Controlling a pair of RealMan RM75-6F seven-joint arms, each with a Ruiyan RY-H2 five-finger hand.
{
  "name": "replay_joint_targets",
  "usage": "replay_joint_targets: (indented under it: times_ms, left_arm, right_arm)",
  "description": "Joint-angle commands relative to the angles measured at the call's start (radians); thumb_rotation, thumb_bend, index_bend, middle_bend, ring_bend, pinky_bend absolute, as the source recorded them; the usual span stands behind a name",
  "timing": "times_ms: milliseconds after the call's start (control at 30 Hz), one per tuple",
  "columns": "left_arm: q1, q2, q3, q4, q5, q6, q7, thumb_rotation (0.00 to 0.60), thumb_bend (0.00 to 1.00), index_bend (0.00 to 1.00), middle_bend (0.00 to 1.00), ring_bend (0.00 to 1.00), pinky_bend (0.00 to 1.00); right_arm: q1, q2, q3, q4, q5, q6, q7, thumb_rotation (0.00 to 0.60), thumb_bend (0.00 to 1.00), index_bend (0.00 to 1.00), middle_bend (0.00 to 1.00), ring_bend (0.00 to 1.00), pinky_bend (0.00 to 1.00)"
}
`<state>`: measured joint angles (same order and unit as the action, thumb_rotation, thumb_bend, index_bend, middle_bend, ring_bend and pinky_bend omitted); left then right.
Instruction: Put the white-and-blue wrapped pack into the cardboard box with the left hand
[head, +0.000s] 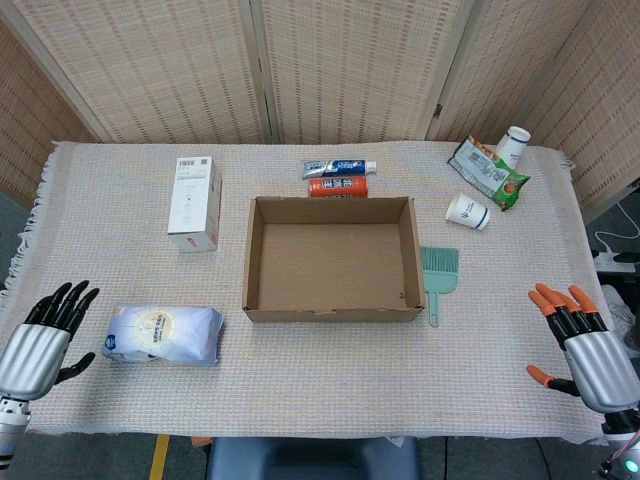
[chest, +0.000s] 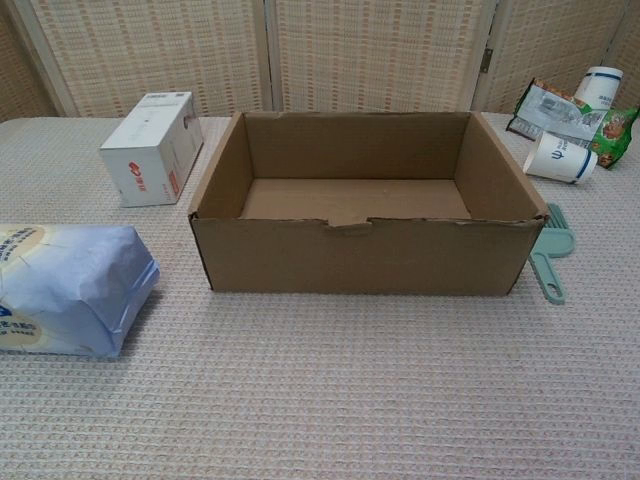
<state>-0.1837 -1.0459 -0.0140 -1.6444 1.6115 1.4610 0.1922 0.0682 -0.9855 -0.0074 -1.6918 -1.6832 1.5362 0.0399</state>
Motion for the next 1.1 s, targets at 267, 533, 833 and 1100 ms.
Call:
replay_joint_targets:
  times_ms: [267, 533, 833, 1100]
  left_arm:
    - [-0.005, 0.002, -0.004, -0.005, 0.001, -0.004, -0.004, 0.6, 0.18, 0.0, 0.0, 0.0, 0.18]
    - [-0.007, 0.058, 0.016, -0.048, -0.017, -0.053, -0.005, 0.6, 0.18, 0.0, 0.0, 0.0, 0.17]
    - [-0.043, 0.17, 0.07, -0.201, -0.115, -0.251, 0.09, 0.6, 0.18, 0.0, 0.0, 0.0, 0.11]
    - [-0.062, 0.169, 0.051, -0.294, -0.181, -0.277, 0.16, 0.6, 0.18, 0.0, 0.0, 0.0, 0.11]
  right_arm:
    - [0.001, -0.001, 0.001, 0.0, 0.003, -0.004, -0.002, 0.6, 0.0, 0.05, 0.03, 0.0, 0.0]
    - [0.007, -0.007, 0.001, 0.003, 0.012, -0.023, -0.011, 0.6, 0.0, 0.05, 0.03, 0.0, 0.0]
    - [0.007, -0.004, 0.0, 0.002, 0.011, -0.02, -0.008, 0.6, 0.0, 0.05, 0.03, 0.0, 0.0]
    - [0.0, 0.001, -0.001, -0.001, -0.003, -0.001, -0.005, 0.6, 0.0, 0.05, 0.03, 0.0, 0.0]
